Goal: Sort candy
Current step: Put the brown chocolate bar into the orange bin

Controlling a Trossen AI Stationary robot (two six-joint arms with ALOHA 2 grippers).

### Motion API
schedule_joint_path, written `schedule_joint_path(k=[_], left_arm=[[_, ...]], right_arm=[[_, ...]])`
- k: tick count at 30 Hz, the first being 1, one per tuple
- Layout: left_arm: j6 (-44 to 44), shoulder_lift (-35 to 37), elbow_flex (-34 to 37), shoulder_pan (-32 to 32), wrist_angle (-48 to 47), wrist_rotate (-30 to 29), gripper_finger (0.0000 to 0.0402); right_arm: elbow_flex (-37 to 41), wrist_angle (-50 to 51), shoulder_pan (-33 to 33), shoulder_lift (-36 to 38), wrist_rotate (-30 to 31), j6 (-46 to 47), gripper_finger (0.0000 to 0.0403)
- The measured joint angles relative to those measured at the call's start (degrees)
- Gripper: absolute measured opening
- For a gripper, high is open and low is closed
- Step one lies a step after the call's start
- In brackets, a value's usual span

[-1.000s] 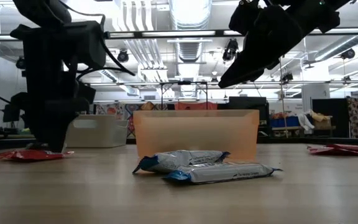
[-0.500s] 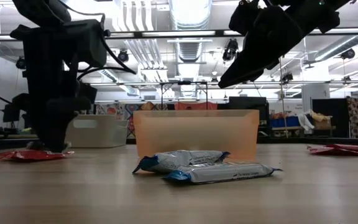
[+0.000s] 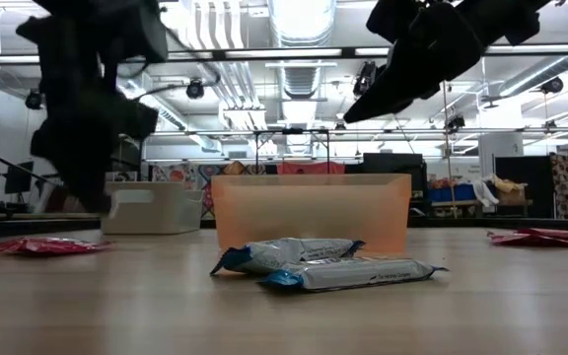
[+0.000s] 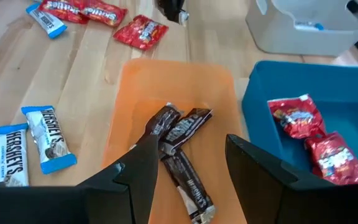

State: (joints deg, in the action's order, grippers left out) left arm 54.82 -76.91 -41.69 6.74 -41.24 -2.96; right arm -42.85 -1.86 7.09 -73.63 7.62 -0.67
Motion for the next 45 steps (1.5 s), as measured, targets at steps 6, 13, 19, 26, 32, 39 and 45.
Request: schedule_joint_path(k=[6, 13, 19, 26, 32, 39, 45], left_arm=[[-11.37, 6.24, -2.02, 0.19, 3.05, 0.99, 0.0010], [-36.84, 9.80, -2.52, 0.00, 32.09, 3.95, 0.0010], [-48.73, 4.45, -2.54, -0.63, 51.21, 2.47, 0.0010], [-49.73, -4.58, -2.52, -2.00, 57.39, -2.13, 0.0017], [-45.59, -9.99, -2.70, -2.36, 58.56, -2.12, 0.0031], [-44.70, -13.19, -4.47, -2.36, 57.77, -3.12, 0.0034], [-44.78, -14.70, -6.24, -2.36, 55.08, -3.12, 0.0038]], right_arm=[[0.00, -0.68, -1.15, 0.40, -0.04, -2.20, 0.0178], [0.00, -1.93, -2.16, 0.46, -0.02, -3.31, 0.0178], [0.00, -1.55, -2.14, 0.87, -0.11, -2.38, 0.0178], [0.00, -0.72, -2.12, 4.48, -0.13, 2.30, 0.0178], [-0.02, 5.90, -1.97, 9.40, -0.24, 14.94, 0.0178], [-3.90, 20.96, 0.57, 10.44, -0.42, 25.92, 0.0178], [-9.76, 34.62, 2.98, 6.46, -0.35, 31.07, 0.0178]])
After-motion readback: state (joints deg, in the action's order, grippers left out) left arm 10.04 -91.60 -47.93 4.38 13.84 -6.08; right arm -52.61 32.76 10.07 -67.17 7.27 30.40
